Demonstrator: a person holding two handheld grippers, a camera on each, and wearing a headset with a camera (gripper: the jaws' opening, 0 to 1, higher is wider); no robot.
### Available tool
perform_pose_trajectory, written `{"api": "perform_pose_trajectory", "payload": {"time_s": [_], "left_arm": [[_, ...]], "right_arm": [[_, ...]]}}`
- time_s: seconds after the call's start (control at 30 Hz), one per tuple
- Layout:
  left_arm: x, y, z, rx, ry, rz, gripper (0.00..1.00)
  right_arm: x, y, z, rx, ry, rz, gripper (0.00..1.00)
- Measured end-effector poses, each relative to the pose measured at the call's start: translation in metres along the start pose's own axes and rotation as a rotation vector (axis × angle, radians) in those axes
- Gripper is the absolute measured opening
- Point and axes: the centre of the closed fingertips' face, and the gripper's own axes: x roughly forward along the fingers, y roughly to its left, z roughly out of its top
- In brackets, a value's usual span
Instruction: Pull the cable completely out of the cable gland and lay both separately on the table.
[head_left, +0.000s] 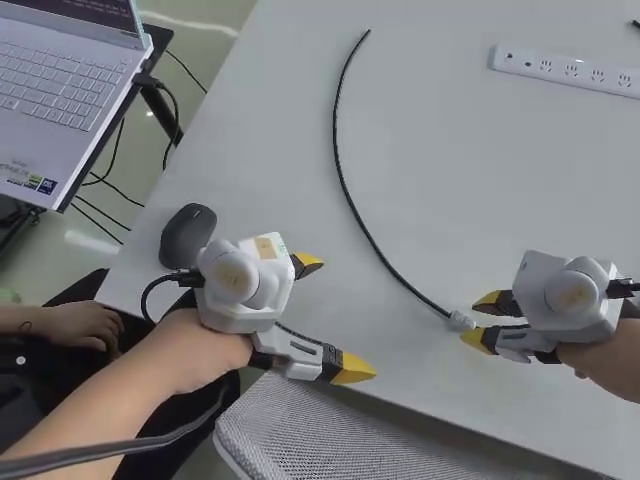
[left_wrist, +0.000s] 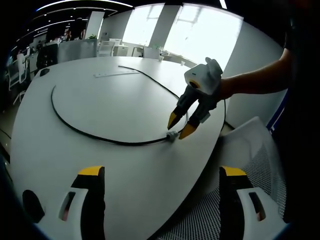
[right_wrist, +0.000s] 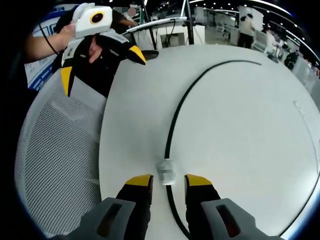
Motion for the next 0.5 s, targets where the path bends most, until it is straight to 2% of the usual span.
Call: {"api": "perform_pose_trajectory", "payload": {"time_s": [0.5], "left_arm": [[0.0035, -0.0012, -0.0065, 0.005, 0.021, -0.011, 0.93]], "right_arm": [[0.0041, 0.0017, -0.0015, -0.018, 0.013, 0.011, 0.14]]}}
